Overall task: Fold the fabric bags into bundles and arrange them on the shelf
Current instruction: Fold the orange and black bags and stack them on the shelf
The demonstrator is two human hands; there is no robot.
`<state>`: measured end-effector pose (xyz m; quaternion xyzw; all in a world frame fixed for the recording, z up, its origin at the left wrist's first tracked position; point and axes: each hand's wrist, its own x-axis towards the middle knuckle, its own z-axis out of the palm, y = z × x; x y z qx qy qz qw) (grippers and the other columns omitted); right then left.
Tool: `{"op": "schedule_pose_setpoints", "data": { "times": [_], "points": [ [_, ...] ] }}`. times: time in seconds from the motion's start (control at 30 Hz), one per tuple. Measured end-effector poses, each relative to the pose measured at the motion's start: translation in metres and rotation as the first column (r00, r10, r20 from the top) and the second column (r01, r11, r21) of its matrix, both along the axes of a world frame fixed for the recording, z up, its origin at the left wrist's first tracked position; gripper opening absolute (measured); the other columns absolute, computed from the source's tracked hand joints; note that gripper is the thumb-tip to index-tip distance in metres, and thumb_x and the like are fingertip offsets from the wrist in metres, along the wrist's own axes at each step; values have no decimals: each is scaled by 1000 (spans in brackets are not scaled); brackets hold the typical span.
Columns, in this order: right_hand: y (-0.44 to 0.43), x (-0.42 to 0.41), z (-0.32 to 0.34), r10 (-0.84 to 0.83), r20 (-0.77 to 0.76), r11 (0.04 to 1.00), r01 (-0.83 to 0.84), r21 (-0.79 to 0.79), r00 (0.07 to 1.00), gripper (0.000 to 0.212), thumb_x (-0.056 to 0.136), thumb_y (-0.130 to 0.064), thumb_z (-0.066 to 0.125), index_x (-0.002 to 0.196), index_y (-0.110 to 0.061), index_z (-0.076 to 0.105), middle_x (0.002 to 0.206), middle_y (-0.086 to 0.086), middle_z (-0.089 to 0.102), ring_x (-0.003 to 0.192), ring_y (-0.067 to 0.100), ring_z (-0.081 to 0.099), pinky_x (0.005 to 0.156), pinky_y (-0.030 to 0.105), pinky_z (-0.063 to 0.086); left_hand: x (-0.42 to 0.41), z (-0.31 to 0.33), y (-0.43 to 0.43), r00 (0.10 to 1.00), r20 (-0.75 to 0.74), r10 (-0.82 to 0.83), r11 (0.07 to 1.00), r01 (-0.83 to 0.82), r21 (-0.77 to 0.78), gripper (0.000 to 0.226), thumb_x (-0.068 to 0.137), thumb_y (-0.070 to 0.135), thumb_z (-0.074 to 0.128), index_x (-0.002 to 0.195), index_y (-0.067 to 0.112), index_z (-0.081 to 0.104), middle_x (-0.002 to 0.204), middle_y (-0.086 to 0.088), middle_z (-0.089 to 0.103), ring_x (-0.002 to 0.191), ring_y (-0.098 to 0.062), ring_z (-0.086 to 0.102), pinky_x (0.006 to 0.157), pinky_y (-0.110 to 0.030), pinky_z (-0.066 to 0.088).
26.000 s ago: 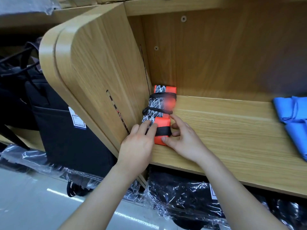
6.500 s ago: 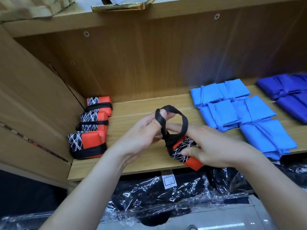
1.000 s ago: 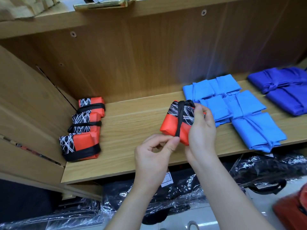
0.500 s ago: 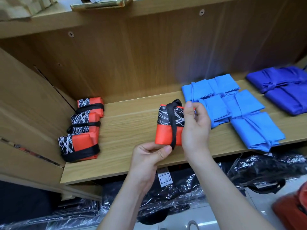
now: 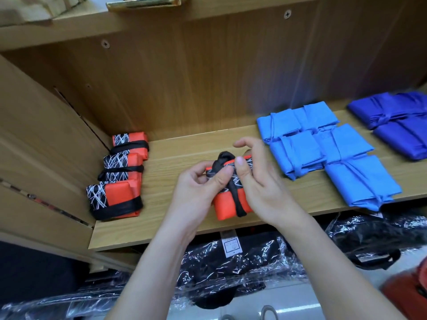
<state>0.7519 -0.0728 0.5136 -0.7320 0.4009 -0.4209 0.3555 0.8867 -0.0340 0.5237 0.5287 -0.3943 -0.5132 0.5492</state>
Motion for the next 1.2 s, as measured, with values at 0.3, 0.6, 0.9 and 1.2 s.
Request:
{"op": "schedule_pose_setpoints", "data": {
  "times": [0.3,0.6,0.9,1.2],
  "points": [
    [-14,-4,-8,104,15,942,-104,318,994,61,80,-74,45,130,-40,43,94,-7,64,91,9,61,89,30,49,-6,-16,0,981,-96,170,984,-165,59,33,74,33,75,96,9,72,96,-15,74,85,-25,65,84,-44,47],
    [-34,-20,-30,51,-37,933,-34,358,998,20,91,-13,65,83,-30,70,84,-10,73,80,6,61,87,36,49,19,-34,16,839,493,231,971,-164,-176,57,72,25,84,118,37,53,121,7,55,112,-9,53,94,-25,45],
    [-59,3,-39,232,-112,857,-149,493,966,17,90,-19,69,105,-26,72,105,-3,74,101,14,65,101,42,47,41,-54,19,-26,990,142,949,289,-128,50,71,36,81,111,29,53,122,-3,57,108,-25,57,87,-41,50],
    [-64,26,-39,304,-532,950,-213,226,790,68,74,-38,81,136,-37,52,145,3,37,136,21,36,114,30,27,56,-62,-4,-84,992,97,991,99,-88,35,71,30,81,104,30,68,105,5,67,83,-24,65,63,-36,52]
  ]
}}
